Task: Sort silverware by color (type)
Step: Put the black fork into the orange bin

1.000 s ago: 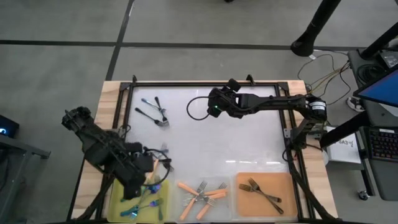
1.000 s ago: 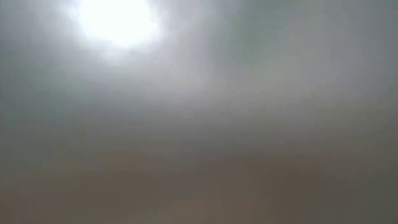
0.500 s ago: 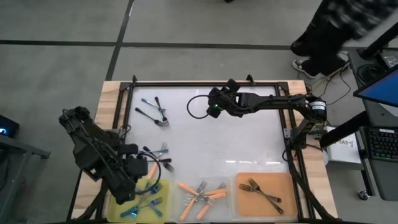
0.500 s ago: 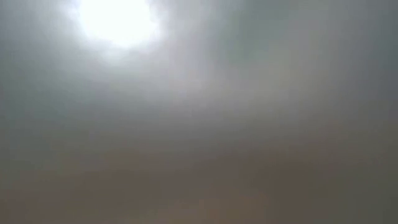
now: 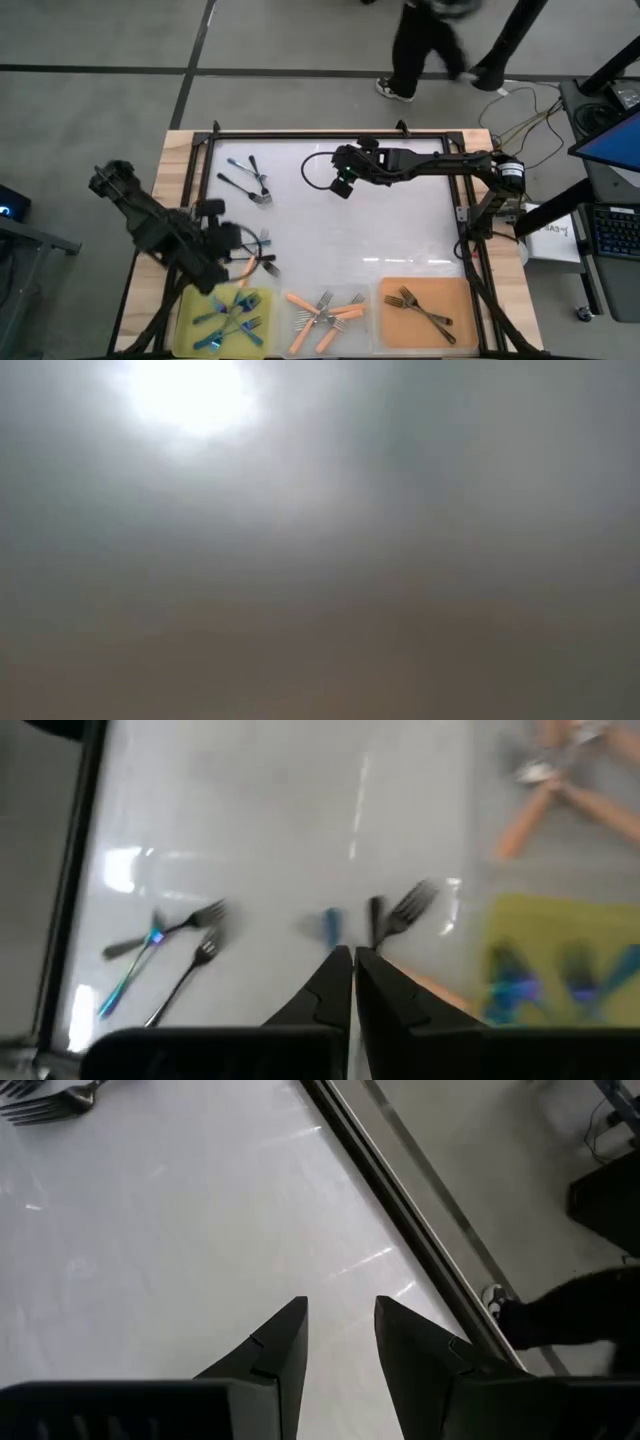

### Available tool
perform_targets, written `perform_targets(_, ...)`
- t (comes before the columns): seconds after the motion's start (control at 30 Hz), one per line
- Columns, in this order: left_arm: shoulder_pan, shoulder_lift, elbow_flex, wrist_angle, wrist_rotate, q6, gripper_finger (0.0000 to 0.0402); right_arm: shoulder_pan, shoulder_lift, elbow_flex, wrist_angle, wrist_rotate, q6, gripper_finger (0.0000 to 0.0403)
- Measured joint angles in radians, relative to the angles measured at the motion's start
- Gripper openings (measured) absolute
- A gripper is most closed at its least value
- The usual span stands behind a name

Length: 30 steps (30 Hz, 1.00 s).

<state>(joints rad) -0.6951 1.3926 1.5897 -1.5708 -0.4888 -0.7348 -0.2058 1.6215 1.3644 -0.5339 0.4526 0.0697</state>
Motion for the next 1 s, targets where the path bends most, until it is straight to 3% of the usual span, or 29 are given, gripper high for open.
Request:
perform_targets(0.23, 0.187, -0.186, -0.286, 0.032, 0.036, 0.002, 0.0000, -0.003, 0.000, 0.000, -0.009, 0.000, -0.001, 0.0113)
perform_targets(0.5, 0.331, -0.343, -0.619, 0.422, 0.211, 0.195, 0.0002, -0.006, 0.000, -0.017, -0.010, 0.000, 0.000, 0.0109)
perform_targets(0.63, 0.372, -0.352, -0.710, 0.483, 0.211, 0.276, 0.0019, -0.011, 0.000, -0.032, -0.008, 0.000, 0.001, 0.0113)
perform_targets(1.0, 0.446, -0.335, -0.840, 0.571, 0.192, 0.282, 0.0082, -0.011, 0.000, -0.045, -0.011, 0.071, -0.002, 0.0114)
